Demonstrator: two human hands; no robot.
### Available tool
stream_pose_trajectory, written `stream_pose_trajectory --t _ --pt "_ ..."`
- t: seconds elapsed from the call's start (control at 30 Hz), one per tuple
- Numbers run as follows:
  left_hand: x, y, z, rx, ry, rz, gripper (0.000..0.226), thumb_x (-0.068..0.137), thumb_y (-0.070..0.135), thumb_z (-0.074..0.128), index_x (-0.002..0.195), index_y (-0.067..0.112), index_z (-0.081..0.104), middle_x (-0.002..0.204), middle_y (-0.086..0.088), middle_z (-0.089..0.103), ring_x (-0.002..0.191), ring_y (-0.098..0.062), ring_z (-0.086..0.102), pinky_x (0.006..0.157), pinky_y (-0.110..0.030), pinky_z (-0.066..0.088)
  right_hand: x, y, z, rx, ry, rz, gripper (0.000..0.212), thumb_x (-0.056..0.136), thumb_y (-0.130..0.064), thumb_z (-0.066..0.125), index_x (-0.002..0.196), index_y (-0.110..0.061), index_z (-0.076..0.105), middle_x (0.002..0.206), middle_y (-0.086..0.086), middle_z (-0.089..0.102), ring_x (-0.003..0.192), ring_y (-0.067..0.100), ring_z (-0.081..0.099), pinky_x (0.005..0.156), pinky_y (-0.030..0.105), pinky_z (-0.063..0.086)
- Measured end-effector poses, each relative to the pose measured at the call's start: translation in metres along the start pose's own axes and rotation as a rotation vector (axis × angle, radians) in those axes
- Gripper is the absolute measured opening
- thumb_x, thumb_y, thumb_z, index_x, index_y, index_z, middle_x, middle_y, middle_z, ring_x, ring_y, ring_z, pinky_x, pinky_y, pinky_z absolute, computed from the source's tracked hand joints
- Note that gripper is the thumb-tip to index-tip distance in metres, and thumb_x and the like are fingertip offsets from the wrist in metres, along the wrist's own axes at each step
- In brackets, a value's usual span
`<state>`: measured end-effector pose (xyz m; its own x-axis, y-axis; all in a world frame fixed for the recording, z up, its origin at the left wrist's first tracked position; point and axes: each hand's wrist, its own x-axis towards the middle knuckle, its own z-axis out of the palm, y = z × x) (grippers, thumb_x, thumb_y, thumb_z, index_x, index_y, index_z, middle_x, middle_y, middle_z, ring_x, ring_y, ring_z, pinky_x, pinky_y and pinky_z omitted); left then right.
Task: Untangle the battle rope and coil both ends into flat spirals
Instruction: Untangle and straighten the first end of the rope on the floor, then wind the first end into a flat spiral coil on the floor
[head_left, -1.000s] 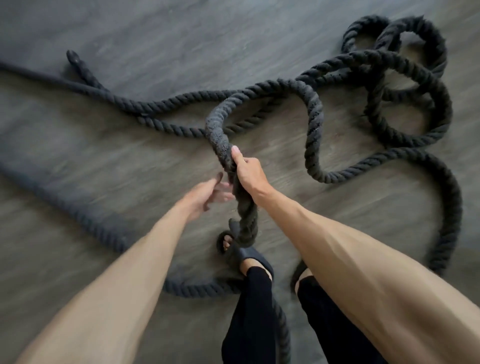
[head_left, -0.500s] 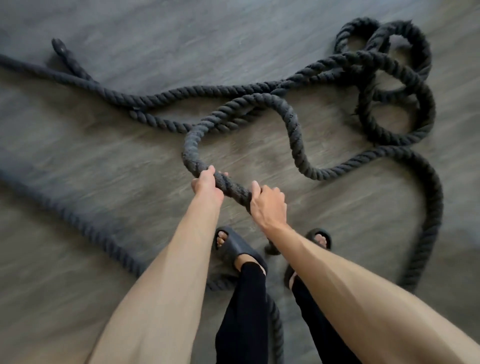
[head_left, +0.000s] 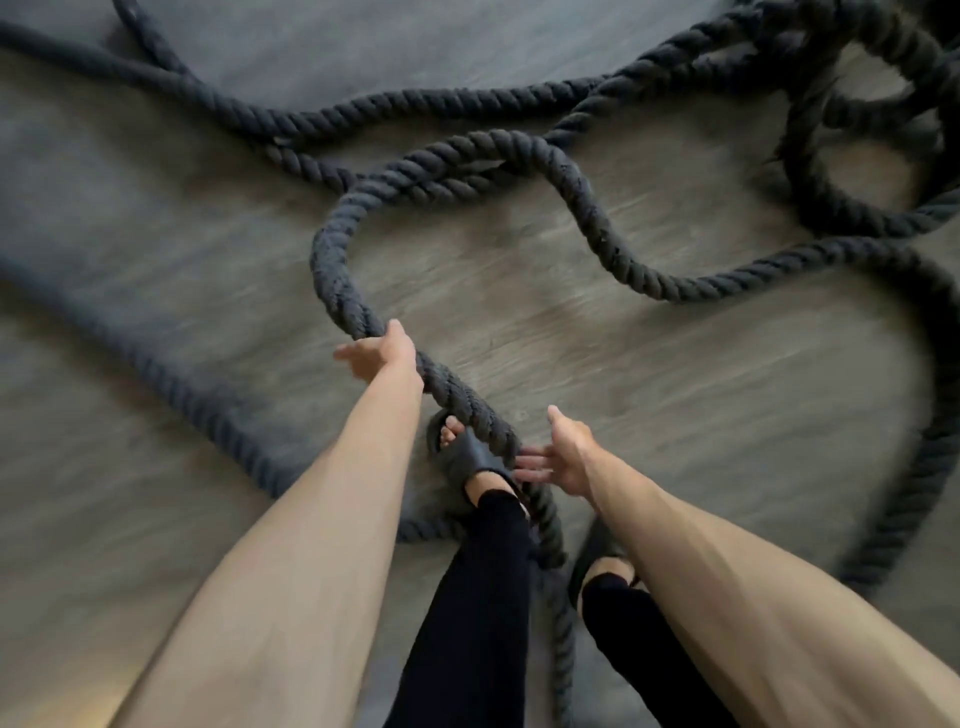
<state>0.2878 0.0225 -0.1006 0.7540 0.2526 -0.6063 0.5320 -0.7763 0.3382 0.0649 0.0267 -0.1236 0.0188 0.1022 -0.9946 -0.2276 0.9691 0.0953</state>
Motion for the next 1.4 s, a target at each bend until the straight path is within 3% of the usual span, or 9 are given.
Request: stream_pose_trajectory --t 0.23,0.37,0.57,0.83,0.97,1.1,1.2,1.3,1.4 --pt "0.023 -0.089 0.045 0.163 0.011 0.137 0.090 0.090 0.041 0.066 0.149 -0.005 0.017 0.149 -0.023 0.039 0.135 -0.032 0.044 0.106 -0.032 0.035 0.076 0.052 -0.020 0.026 0.044 0.135 0.029 0.108 -0.034 0.040 0.112 -0.006 0.044 0.109 0.030 0.051 0.109 0.052 0.064 0.063 0.062 0.059" --pt "0.029 -0.128 0.060 0.207 -0.001 0.172 0.086 0.088 0.038 0.069 0.147 -0.004 0.022 0.148 -0.021 0.041 0.133 -0.031 0.046 0.103 -0.029 0.034 0.114 0.099 -0.029 0.108 0.005 0.159 0.057 0.105 -0.047 0.042 0.147 -0.008 0.037 0.137 0.029 0.049 0.111 0.051 0.062 0.074 0.061 0.056" --pt "0.070 -0.168 0.061 0.307 -0.042 0.231 0.073 0.084 0.032 0.076 0.134 -0.001 0.035 0.136 -0.025 0.052 0.122 -0.037 0.055 0.098 -0.035 0.044 0.146 0.140 -0.022 0.186 0.077 0.167 0.057 0.105 -0.047 0.042 0.150 -0.013 0.035 0.146 0.029 0.043 0.120 0.051 0.056 0.091 0.063 0.053" --pt "0.160 -0.214 0.025 0.410 -0.175 0.248 0.066 0.082 0.026 0.077 0.130 -0.001 0.040 0.133 -0.022 0.053 0.110 -0.042 0.062 0.079 -0.055 0.058 0.181 0.161 0.072 0.184 0.640 -0.104 0.043 0.098 -0.020 0.051 0.134 0.004 0.052 0.142 0.030 0.050 0.133 0.042 0.046 0.108 0.039 0.037" --pt "0.188 -0.235 0.011 0.519 -0.125 0.318 0.084 0.079 0.024 0.080 0.138 -0.002 0.028 0.143 -0.024 0.039 0.129 -0.038 0.046 0.103 -0.043 0.041 0.185 0.164 0.100 0.155 0.762 -0.236 0.045 0.099 -0.021 0.054 0.137 -0.002 0.042 0.144 0.032 0.034 0.129 0.045 0.043 0.105 0.039 0.035" --pt "0.193 -0.252 0.009 0.921 0.048 0.751 0.101 0.078 0.031 0.077 0.152 0.009 0.013 0.149 -0.027 0.027 0.135 -0.040 0.031 0.107 -0.051 0.028 0.197 0.166 0.087 0.027 0.886 -0.484 0.035 0.098 -0.025 0.057 0.126 -0.005 0.048 0.135 0.023 0.043 0.121 0.042 0.050 0.101 0.042 0.039" --pt "0.191 -0.260 0.018 1.156 0.064 1.223 0.069 0.090 0.016 0.058 0.150 0.018 0.025 0.154 -0.025 0.023 0.143 -0.040 0.023 0.115 -0.056 0.018 0.207 0.158 0.051 0.054 0.958 -0.620 0.037 0.097 -0.031 0.060 0.120 -0.004 0.049 0.132 0.020 0.049 0.123 0.038 0.050 0.100 0.043 0.038" --pt "0.180 -0.266 0.034 1.259 -0.113 1.646 0.056 0.073 0.005 0.063 0.126 0.017 0.050 0.126 -0.012 0.048 0.119 -0.032 0.044 0.099 -0.043 0.038 0.215 0.140 0.001 0.252 1.048 -0.644 0.049 0.095 -0.039 0.063 0.123 -0.004 0.044 0.133 0.020 0.051 0.125 0.038 0.050 0.096 0.045 0.039" --pt "0.175 -0.267 0.045 1.218 -0.349 1.785 0.034 0.072 -0.003 0.056 0.102 0.013 0.055 0.101 -0.009 0.054 0.095 -0.031 0.056 0.077 -0.042 0.046 0.221 0.117 -0.047 0.440 1.114 -0.624 0.061 0.092 -0.043 0.066 0.129 -0.003 0.039 0.135 0.019 0.052 0.125 0.036 0.052 0.098 0.043 0.039"
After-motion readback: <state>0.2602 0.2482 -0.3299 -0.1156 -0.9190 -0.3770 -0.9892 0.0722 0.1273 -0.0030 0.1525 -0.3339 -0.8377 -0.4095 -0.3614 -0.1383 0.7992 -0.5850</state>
